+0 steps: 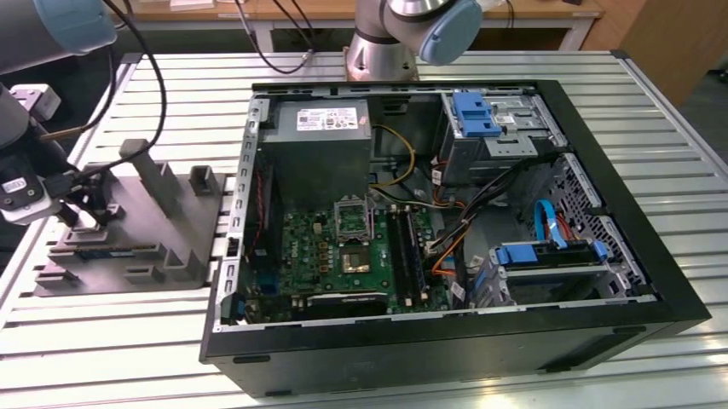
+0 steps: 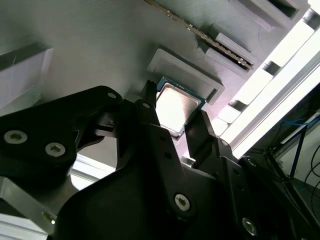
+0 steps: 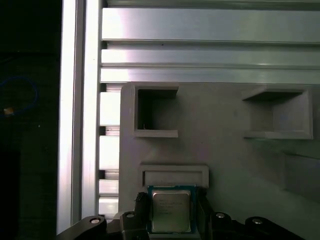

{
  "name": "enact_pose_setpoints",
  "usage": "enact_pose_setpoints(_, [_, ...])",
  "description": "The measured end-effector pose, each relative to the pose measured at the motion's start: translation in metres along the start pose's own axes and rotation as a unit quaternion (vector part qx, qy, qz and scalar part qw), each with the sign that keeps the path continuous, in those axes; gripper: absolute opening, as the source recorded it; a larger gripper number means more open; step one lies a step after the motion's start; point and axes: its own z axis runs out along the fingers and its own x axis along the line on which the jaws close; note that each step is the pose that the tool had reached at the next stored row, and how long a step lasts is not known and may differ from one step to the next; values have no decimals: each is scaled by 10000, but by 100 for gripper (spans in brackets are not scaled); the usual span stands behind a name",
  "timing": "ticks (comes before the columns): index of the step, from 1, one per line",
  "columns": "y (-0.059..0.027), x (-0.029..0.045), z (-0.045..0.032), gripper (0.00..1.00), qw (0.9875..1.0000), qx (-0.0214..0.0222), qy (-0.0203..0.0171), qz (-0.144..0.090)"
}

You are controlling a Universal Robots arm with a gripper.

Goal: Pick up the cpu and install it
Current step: 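Pick up the cpu and move it towards the insertion slot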

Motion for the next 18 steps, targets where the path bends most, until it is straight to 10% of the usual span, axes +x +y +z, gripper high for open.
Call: enact_pose_setpoints(18, [6,-1,-134,47,10000,0,0,0])
